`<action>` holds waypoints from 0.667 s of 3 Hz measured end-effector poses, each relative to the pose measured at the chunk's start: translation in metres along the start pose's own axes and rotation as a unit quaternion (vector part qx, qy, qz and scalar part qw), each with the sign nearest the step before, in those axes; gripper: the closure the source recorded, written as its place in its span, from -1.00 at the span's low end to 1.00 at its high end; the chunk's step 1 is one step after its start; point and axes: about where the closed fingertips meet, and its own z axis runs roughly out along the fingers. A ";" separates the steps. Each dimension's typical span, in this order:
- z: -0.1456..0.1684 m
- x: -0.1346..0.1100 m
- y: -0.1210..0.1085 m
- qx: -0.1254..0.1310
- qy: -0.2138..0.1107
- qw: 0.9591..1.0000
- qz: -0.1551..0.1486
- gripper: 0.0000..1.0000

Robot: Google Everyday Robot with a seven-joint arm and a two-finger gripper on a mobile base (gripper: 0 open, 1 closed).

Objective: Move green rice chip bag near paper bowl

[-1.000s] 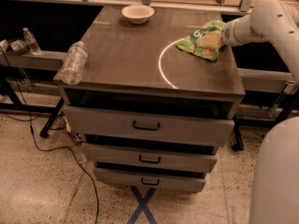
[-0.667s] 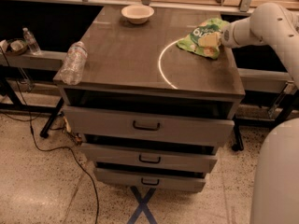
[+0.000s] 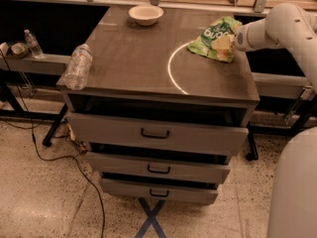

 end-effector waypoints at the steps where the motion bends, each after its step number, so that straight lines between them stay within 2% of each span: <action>1: 0.000 0.000 0.000 0.000 0.000 1.000 0.000 1.00; 2: -0.001 -0.001 0.000 0.000 0.000 1.000 0.000 1.00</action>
Offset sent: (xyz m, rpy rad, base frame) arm -0.0837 -0.0281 0.2417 -0.4172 -0.5626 0.0889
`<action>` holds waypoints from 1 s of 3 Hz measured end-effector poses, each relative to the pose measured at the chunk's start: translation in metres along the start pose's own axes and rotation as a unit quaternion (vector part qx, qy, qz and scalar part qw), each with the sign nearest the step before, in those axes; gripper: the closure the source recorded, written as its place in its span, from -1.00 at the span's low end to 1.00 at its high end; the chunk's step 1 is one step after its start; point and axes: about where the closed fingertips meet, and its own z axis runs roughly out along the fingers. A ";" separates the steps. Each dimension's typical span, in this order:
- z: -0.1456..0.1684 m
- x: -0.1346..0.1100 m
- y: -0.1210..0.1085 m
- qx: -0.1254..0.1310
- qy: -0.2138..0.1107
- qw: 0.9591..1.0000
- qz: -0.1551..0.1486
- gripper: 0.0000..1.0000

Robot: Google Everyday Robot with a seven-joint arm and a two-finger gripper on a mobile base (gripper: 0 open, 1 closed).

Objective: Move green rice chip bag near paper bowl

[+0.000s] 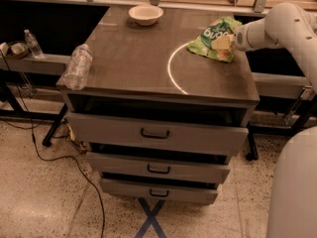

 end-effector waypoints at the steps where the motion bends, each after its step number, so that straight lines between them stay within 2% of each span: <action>1: 0.001 0.001 0.001 -0.001 0.001 1.000 0.000 0.95; 2: 0.000 -0.001 0.001 -0.001 0.001 1.000 0.000 0.38; 3: -0.003 -0.006 0.001 0.002 -0.005 1.000 -0.004 0.80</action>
Offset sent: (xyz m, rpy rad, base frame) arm 0.0000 0.0001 -0.0001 0.0000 0.0001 0.0001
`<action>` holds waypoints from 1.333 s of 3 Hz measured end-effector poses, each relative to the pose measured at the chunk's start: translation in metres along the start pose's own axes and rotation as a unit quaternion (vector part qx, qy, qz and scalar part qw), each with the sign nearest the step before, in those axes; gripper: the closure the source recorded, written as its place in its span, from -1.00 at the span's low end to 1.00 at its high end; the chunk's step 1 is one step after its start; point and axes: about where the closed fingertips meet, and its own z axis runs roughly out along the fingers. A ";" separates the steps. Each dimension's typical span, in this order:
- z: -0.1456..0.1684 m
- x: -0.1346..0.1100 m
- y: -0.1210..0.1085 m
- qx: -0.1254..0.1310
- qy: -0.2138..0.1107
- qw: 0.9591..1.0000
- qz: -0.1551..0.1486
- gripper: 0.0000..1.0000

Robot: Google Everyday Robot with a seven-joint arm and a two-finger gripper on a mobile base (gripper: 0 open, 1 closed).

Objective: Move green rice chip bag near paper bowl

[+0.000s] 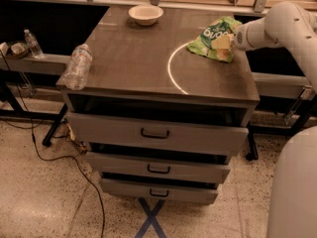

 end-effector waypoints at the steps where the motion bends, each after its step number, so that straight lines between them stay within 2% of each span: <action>1: -0.065 -0.069 -0.006 0.054 -0.097 0.992 -0.060 1.00; 2: -0.120 -0.111 -0.001 0.093 -0.170 0.976 -0.096 1.00; 3: -0.118 -0.112 -0.002 0.093 -0.173 0.976 -0.096 1.00; 4: -0.097 -0.113 0.010 0.070 -0.173 0.978 -0.096 1.00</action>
Offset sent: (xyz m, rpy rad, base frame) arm -0.0637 -0.0326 0.2210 -0.1863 -0.5758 -0.0952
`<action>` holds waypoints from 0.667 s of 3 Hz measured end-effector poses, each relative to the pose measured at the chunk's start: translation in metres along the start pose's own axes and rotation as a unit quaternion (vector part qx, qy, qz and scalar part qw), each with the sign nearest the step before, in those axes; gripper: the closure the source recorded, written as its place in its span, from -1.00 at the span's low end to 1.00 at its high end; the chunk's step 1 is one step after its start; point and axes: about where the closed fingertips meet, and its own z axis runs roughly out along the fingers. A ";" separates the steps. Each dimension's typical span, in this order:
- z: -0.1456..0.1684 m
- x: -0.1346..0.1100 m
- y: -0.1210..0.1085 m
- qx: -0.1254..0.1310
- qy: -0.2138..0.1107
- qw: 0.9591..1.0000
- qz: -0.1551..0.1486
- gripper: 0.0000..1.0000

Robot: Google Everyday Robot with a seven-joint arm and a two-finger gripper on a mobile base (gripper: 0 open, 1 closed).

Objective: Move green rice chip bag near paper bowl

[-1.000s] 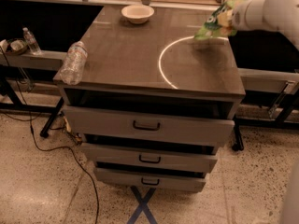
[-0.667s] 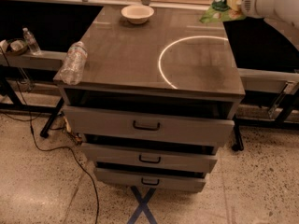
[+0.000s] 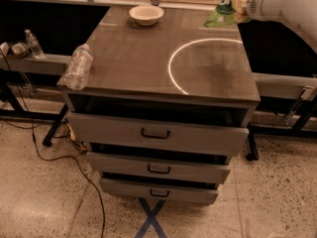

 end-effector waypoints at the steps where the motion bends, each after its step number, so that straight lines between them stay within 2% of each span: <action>1: 0.033 0.002 0.035 -0.052 -0.002 0.999 0.003 1.00; 2: 0.063 -0.002 0.066 -0.103 -0.006 0.995 -0.001 1.00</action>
Offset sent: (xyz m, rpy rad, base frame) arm 0.0690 0.1224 -0.0306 0.0532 0.0580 0.3348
